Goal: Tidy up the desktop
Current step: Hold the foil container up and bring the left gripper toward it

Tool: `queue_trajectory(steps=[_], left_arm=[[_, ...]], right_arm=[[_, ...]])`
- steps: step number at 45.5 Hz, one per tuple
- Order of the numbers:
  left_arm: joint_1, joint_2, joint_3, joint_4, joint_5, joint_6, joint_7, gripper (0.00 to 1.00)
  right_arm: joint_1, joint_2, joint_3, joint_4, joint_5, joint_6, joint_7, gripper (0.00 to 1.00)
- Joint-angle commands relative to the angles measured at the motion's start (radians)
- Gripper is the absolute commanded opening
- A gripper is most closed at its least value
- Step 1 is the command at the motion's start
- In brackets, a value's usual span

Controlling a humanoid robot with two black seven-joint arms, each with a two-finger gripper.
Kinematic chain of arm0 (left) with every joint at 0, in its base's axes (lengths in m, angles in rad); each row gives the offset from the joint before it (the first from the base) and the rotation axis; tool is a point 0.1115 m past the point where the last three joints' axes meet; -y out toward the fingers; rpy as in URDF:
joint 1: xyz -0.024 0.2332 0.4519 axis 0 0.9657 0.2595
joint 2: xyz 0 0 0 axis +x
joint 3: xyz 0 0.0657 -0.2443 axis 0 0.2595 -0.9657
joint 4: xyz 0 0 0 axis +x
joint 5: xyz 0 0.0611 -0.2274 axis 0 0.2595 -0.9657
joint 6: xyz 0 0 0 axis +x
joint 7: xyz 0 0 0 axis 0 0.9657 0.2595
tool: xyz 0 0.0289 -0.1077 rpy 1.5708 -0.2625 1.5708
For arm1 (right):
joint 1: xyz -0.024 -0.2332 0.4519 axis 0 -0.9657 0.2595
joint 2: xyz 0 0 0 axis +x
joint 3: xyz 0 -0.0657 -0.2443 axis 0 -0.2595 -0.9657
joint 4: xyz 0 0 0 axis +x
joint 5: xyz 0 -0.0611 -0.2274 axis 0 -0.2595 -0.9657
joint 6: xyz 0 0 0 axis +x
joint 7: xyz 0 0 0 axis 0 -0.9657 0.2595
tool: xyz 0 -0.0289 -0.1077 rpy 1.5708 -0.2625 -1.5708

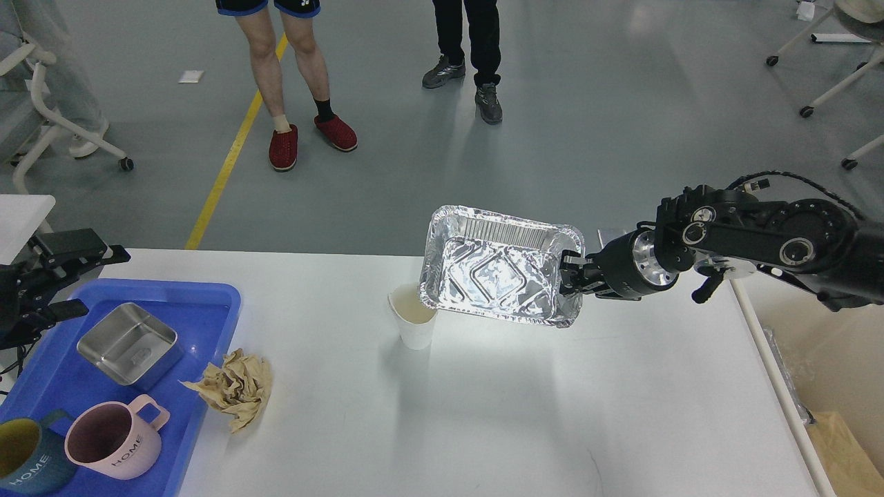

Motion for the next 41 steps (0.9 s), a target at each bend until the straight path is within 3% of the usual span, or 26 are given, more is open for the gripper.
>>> queue_trajectory(steps=[1, 8, 11, 17, 21, 32, 41], left_arm=[[-0.004, 0.015, -0.002, -0.008, 0.001, -0.010, 0.000, 0.97], [-0.043, -0.015, -0.002, -0.008, 0.008, -0.016, 0.011, 0.97], [-0.071, -0.081, -0.001, -0.004, 0.044, -0.018, 0.018, 0.98], [-0.103, -0.237, 0.007, 0.035, 0.162, -0.018, 0.089, 0.97], [-0.142, -0.351, 0.036, 0.098, 0.208, -0.018, 0.112, 0.97], [-0.430, -0.644, 0.370, 0.328, 0.216, 0.008, 0.095, 0.97], [-0.475, -0.874, 0.423, 0.493, 0.209, 0.017, 0.089, 0.97]], right_arm=[[0.000, 0.000, 0.000, 0.000, 0.000, -0.001, 0.000, 0.00], [0.000, -0.002, 0.000, 0.002, 0.001, -0.001, 0.000, 0.00], [0.000, -0.002, 0.000, 0.002, 0.000, -0.001, 0.000, 0.00], [0.002, -0.002, 0.000, 0.002, 0.001, -0.001, 0.000, 0.00], [0.002, -0.005, 0.001, 0.003, 0.001, -0.001, 0.000, 0.00], [0.002, -0.008, 0.001, 0.005, 0.001, -0.001, 0.000, 0.00], [0.002, -0.009, 0.001, 0.008, 0.001, -0.007, 0.000, 0.00]])
